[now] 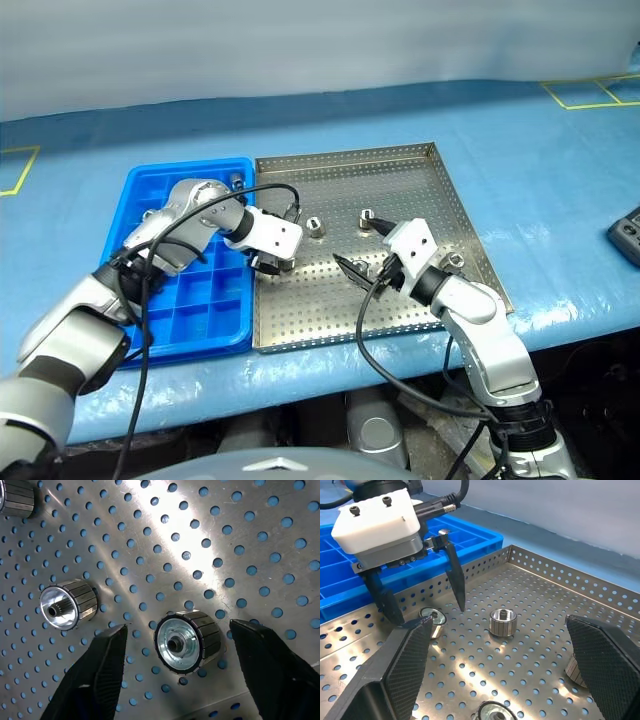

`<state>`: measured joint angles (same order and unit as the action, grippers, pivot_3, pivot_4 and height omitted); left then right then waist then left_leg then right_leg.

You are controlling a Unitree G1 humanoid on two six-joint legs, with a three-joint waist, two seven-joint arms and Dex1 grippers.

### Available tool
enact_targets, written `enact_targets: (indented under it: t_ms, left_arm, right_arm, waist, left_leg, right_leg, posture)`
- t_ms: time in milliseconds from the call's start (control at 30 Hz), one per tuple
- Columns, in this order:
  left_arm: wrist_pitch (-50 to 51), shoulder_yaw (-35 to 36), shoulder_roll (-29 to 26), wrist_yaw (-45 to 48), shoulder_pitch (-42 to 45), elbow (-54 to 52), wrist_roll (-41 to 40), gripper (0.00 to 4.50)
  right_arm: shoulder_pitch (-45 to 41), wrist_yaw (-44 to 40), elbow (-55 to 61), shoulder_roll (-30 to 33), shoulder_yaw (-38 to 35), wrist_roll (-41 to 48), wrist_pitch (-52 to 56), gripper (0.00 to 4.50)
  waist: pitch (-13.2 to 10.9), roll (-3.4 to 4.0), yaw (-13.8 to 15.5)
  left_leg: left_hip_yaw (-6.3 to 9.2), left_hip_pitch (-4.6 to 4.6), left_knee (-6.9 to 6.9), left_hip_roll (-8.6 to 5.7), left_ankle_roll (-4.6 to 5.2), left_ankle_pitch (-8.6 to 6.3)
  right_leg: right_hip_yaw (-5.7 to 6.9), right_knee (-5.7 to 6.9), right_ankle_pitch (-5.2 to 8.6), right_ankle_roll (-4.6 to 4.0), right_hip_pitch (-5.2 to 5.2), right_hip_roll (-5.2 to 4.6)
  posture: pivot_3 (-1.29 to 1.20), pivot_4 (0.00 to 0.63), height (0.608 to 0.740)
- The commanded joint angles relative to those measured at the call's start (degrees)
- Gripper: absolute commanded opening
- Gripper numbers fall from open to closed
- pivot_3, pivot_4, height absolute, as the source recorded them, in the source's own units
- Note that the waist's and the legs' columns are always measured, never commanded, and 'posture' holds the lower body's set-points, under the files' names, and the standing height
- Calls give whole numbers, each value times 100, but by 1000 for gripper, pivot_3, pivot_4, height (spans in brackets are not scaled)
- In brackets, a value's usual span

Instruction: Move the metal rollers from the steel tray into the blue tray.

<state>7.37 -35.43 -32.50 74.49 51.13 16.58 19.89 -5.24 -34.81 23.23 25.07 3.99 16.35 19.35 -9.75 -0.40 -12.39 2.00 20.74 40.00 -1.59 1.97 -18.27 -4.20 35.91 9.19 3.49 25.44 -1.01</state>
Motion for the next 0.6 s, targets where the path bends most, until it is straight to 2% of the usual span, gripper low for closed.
enact_targets:
  t_ms: [33,600]
  left_arm:
    - [-39,106,10,-9,197,46,107,4082]
    - [-3,-92,18,413,11,275,361,4082]
  right_arm:
    - [9,34,251,14,-102,53,-51,4500]
    - [22,154,259,8,-123,27,-80,4500]
  waist:
    - [0,0,-20]
    - [0,0,-121]
  left_leg:
    - [0,0,0,0,0,0]
    - [-1,0,0,0,1,-1]
  right_leg:
    - [0,0,0,0,0,0]
    - [-2,1,-2,1,0,-1]
  posture:
    - [-290,150,740]
    - [-297,150,740]
